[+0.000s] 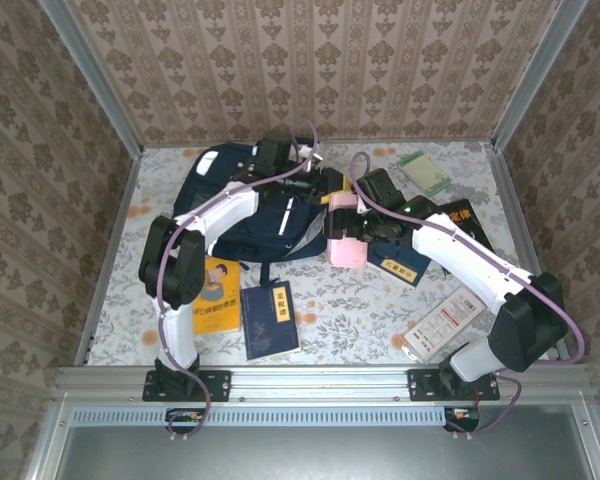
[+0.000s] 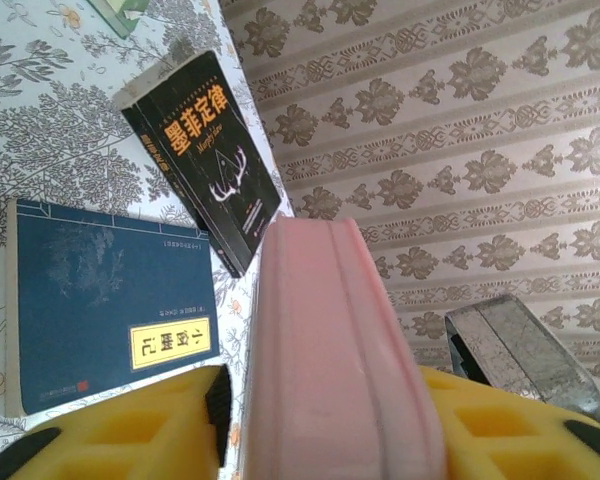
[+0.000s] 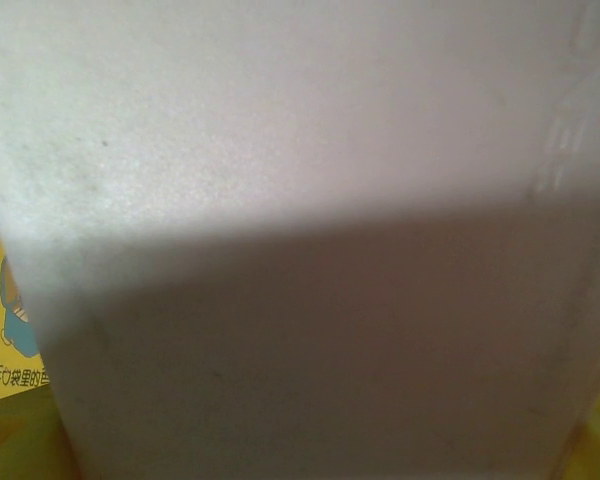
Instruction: Pack the student bag
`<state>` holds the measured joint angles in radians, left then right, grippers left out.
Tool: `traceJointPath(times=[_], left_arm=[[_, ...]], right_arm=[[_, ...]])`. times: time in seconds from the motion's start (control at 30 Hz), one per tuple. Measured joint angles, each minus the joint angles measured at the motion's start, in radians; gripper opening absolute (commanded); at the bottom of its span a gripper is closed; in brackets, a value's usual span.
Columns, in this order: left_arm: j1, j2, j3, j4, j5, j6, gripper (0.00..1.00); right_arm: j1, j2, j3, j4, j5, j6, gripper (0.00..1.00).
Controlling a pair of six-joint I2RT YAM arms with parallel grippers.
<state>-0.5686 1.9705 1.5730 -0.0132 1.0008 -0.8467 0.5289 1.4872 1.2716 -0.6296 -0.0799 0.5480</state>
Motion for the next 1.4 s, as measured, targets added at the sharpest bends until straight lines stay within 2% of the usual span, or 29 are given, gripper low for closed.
traceJointPath(times=[0.1, 0.17, 0.2, 0.43, 0.57, 0.77, 0.87, 1.13, 1.27, 1.4], left_arm=[[-0.001, 0.004, -0.003, 0.009, -0.016, 0.011, 0.25], [0.002, 0.010, -0.007, 0.021, -0.016, 0.004, 0.19], [0.001, 0.011, -0.009, 0.026, -0.017, 0.000, 0.16], [0.018, 0.011, -0.058, 0.112, -0.002, -0.084, 0.13], [0.045, 0.011, -0.090, 0.183, -0.002, -0.160, 0.13], [0.104, 0.013, -0.146, 0.378, -0.012, -0.345, 0.13], [0.136, 0.024, -0.157, 0.482, -0.038, -0.443, 0.11], [0.136, 0.045, -0.233, 0.712, -0.144, -0.661, 0.08], [0.120, 0.045, -0.249, 0.765, -0.188, -0.717, 0.08], [0.117, 0.045, -0.256, 0.785, -0.215, -0.737, 0.08]], right_arm=[[-0.007, 0.007, 0.009, -0.005, -0.003, -0.003, 0.89], [-0.010, 0.009, 0.011, -0.006, -0.003, -0.005, 0.99], [-0.010, 0.012, 0.011, -0.006, -0.003, -0.008, 1.00], [-0.015, 0.011, 0.005, 0.021, -0.003, 0.004, 1.00], [-0.028, -0.050, -0.074, 0.112, -0.015, 0.042, 1.00], [-0.127, -0.257, -0.335, 0.351, -0.097, 0.244, 1.00], [-0.164, -0.307, -0.468, 0.509, -0.121, 0.381, 1.00], [-0.164, -0.263, -0.635, 0.944, -0.212, 0.724, 1.00], [-0.164, -0.230, -0.647, 1.096, -0.225, 0.824, 0.93], [-0.164, -0.229, -0.647, 1.210, -0.225, 0.886, 0.82]])
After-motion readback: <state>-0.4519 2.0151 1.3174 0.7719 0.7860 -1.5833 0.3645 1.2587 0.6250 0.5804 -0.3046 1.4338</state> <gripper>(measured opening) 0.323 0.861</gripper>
